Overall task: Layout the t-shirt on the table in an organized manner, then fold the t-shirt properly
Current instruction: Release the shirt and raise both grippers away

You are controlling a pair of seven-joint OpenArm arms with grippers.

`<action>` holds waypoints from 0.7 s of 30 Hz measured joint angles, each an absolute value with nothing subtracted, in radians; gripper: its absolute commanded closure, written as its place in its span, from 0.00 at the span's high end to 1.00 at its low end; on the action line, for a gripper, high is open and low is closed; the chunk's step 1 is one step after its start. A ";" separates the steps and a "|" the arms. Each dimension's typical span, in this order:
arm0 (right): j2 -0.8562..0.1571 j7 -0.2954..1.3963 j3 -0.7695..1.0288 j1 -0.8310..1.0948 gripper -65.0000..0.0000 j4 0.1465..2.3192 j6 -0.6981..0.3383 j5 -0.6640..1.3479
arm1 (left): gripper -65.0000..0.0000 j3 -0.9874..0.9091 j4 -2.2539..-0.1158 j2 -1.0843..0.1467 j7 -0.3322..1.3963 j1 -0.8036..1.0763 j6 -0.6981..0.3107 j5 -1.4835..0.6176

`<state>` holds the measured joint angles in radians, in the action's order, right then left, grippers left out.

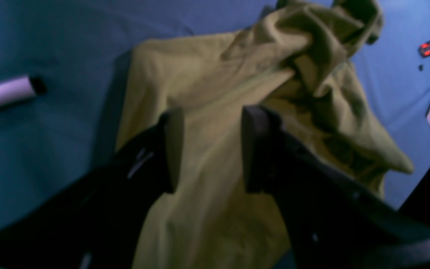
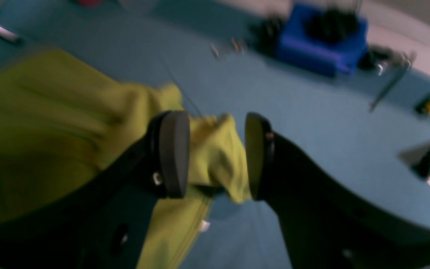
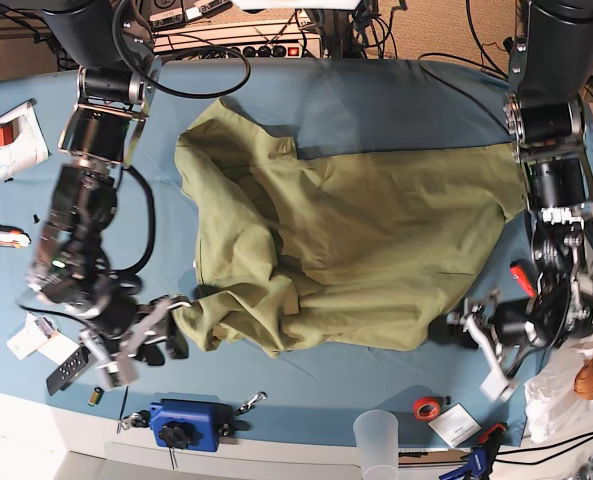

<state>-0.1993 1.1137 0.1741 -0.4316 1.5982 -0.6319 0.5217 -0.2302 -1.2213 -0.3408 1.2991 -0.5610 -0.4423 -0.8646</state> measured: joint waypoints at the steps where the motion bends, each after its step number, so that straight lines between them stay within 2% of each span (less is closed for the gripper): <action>1: -0.201 1.156 0.209 -0.423 0.38 1.632 -0.648 0.576 | 0.40 -0.245 -1.232 -0.341 1.303 -0.535 -0.442 -0.865; 8: -0.205 1.261 0.344 -0.237 0.38 1.677 -0.671 0.715 | 0.40 -0.356 -1.421 -0.349 1.317 -0.342 -0.442 -0.903; 15: -0.200 1.420 0.466 -0.109 0.38 1.679 -0.698 0.973 | 0.40 -0.435 -1.696 -0.424 1.287 -0.173 -0.442 -0.905; 21: -0.202 1.413 0.571 0.005 0.38 1.741 -0.697 1.027 | 0.40 -0.501 -1.816 -0.484 1.283 -0.047 -0.443 -0.910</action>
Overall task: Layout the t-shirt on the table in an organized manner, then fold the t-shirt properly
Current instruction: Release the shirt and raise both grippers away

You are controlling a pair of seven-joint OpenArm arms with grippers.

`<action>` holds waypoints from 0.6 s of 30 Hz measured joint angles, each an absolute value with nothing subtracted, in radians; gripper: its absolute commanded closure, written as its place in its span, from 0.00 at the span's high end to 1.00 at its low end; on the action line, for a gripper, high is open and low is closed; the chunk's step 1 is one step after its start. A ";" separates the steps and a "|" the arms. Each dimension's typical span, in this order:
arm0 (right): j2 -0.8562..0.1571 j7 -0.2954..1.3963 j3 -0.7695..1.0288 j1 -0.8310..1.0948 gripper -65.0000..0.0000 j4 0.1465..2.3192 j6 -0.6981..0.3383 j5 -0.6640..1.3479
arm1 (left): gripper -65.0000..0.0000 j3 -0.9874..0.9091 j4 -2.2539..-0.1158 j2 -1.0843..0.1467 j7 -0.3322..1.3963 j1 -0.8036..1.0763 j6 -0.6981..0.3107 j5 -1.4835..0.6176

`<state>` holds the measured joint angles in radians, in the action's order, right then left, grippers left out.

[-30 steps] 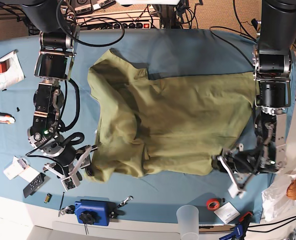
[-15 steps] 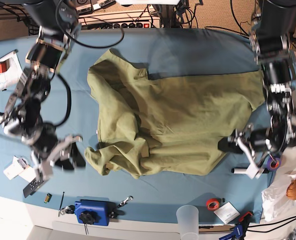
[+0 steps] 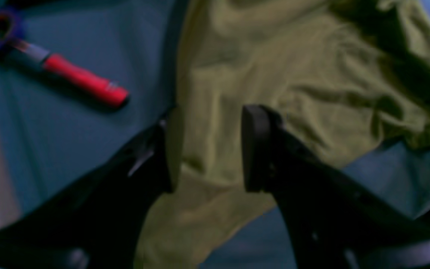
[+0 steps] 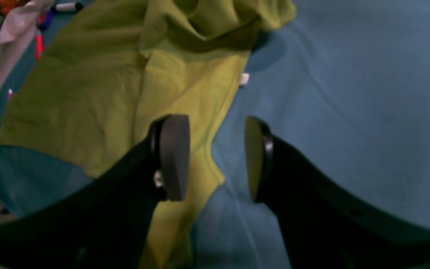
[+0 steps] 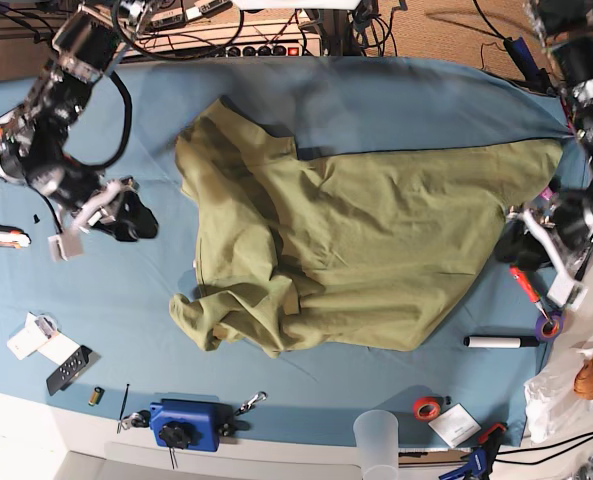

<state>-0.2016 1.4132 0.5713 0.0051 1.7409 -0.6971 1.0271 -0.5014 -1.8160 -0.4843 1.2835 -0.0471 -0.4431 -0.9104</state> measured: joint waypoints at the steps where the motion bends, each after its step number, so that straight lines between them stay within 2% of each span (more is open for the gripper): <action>1: -0.202 1.414 0.577 0.033 0.38 1.760 -0.697 1.026 | 0.40 -0.526 -1.829 -0.491 1.283 -0.032 -0.443 -0.910; 10: -0.196 1.417 0.580 0.228 0.38 1.810 -0.697 0.967 | 0.40 -0.801 -1.853 -0.510 1.282 0.066 -0.495 -0.998; 14: -0.188 1.385 0.580 0.262 0.38 1.810 -0.682 0.901 | 0.40 -0.875 -1.853 -0.510 1.283 0.105 -0.495 -1.027; 18: -0.138 1.328 0.580 0.275 0.38 1.810 -0.682 0.894 | 0.40 -0.905 -1.853 -0.510 1.286 0.130 -0.495 -1.033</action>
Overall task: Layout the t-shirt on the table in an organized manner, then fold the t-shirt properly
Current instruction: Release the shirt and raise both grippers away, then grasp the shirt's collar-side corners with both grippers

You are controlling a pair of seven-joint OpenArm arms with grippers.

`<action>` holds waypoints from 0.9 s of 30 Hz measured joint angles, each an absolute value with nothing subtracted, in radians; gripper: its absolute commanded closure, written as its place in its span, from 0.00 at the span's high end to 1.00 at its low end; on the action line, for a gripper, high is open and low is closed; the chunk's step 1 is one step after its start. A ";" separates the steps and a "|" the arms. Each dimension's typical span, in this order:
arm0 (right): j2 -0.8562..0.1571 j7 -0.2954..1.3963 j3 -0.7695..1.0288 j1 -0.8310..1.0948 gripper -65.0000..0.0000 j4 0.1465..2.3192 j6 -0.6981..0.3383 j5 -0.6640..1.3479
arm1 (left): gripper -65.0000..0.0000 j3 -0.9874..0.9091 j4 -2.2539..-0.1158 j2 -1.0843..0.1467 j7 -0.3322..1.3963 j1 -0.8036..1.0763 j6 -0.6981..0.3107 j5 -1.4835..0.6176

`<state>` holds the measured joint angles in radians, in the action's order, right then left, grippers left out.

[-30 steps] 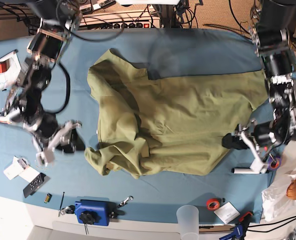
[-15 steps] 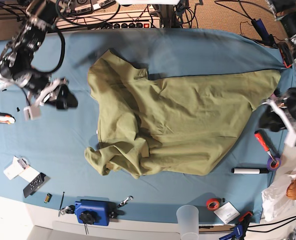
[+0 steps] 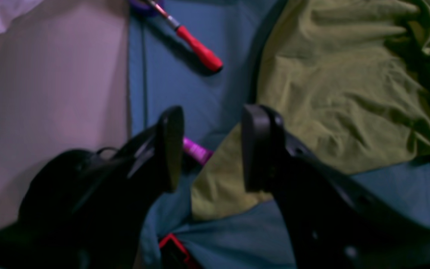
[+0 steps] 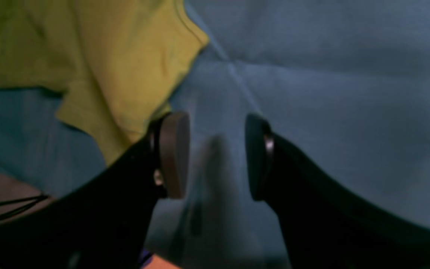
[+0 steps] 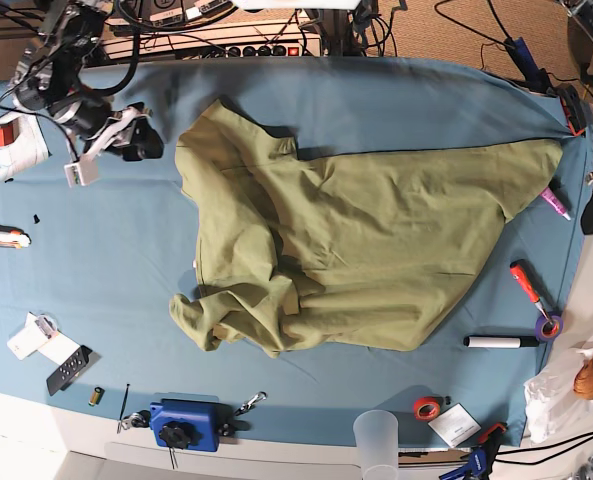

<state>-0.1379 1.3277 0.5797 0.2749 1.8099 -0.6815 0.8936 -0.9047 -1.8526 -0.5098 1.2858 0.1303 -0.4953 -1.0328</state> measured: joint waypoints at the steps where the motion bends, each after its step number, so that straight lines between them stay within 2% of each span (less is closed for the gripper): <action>1: -0.124 1.325 0.574 0.269 0.38 1.810 -0.682 0.895 | 0.40 -0.905 -1.853 -0.510 1.286 0.130 -0.495 -1.034; 4: -0.111 1.314 0.523 0.266 0.38 1.808 -0.691 0.886 | 0.40 -0.905 -1.853 -0.510 1.285 0.130 -0.495 -1.034; 8: -0.111 1.184 0.429 0.266 0.38 1.800 -0.688 0.774 | 0.40 -0.905 -1.853 -0.510 1.285 0.130 -0.495 -1.034; 11: -0.112 1.176 0.376 0.243 0.38 1.786 -0.651 0.707 | 0.40 -0.905 -1.853 -0.510 1.285 0.130 -0.495 -1.034; 16: -0.113 1.150 0.315 0.192 0.36 1.699 -0.632 0.714 | 0.40 -0.905 -1.853 -0.510 1.285 0.130 -0.495 -1.034; 21: -0.114 1.133 0.306 0.144 0.00 1.608 -0.632 0.717 | 0.40 -0.905 -1.853 -0.510 1.285 0.130 -0.495 -1.037; 27: -0.110 1.152 0.331 0.102 0.00 1.602 -0.659 0.676 | 0.40 -0.905 -1.853 -0.509 1.316 0.130 -0.495 -1.037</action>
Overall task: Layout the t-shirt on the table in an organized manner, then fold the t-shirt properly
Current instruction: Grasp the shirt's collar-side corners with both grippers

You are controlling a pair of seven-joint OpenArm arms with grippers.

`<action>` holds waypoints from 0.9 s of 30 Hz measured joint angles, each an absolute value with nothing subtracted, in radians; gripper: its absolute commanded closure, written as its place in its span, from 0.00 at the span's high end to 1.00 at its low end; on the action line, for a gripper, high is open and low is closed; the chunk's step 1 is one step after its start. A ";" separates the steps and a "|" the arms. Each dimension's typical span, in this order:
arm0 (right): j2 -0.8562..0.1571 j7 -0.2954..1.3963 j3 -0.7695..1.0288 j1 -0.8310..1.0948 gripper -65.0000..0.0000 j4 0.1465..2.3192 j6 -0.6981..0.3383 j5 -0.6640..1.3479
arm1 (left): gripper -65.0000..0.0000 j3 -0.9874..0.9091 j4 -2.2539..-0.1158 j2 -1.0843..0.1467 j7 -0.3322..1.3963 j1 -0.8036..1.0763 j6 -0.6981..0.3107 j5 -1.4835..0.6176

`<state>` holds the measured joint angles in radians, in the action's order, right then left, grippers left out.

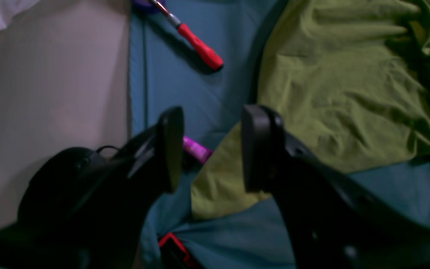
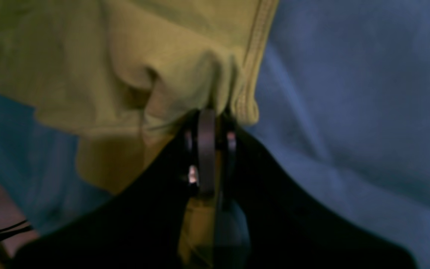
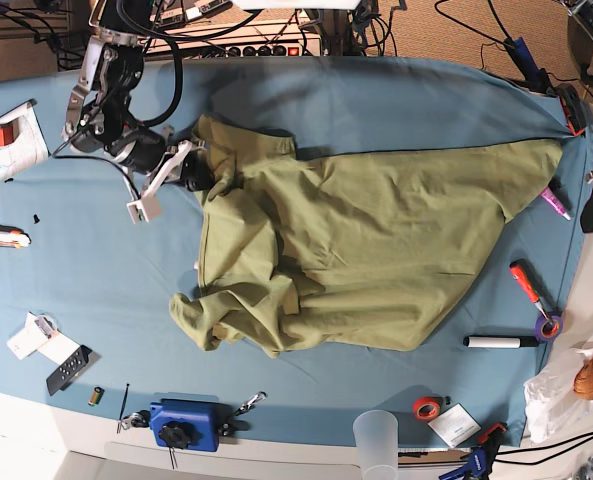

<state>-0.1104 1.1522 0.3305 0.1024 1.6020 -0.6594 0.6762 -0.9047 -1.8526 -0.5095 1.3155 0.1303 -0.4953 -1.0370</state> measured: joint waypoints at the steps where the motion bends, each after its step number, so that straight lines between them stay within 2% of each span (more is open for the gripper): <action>1: -0.110 1.153 0.346 0.086 0.00 1.600 -0.659 0.653 | 0.40 -0.905 -1.853 -0.509 1.326 0.133 -0.495 -1.037; 4: -0.112 1.153 0.406 0.039 0.00 1.599 -0.652 0.610 | 0.40 -0.904 -1.853 -0.508 1.324 0.166 -0.503 -1.054; 6: -0.113 1.152 0.432 0.019 0.00 1.599 -0.652 0.588 | 0.40 -0.904 -1.853 -0.507 1.328 0.214 -0.559 -1.122; 10: -0.113 1.158 0.443 0.017 0.00 1.599 -0.652 0.591 | 0.40 -0.905 -1.852 -0.496 1.328 0.303 -0.604 -1.221; 18: -0.114 1.172 0.443 0.017 0.00 1.599 -0.652 0.592 | 0.40 -0.860 -1.852 -0.388 1.323 0.337 -0.691 -1.254; 24: -0.113 1.178 0.443 0.017 0.00 1.599 -0.652 0.592 | 0.40 -0.695 -1.852 -0.380 1.153 0.337 -0.694 -1.012; 27: -0.114 1.193 0.443 0.017 0.00 1.599 -0.652 0.592 | 0.40 -0.640 -1.852 -0.380 1.116 0.337 -0.602 -0.887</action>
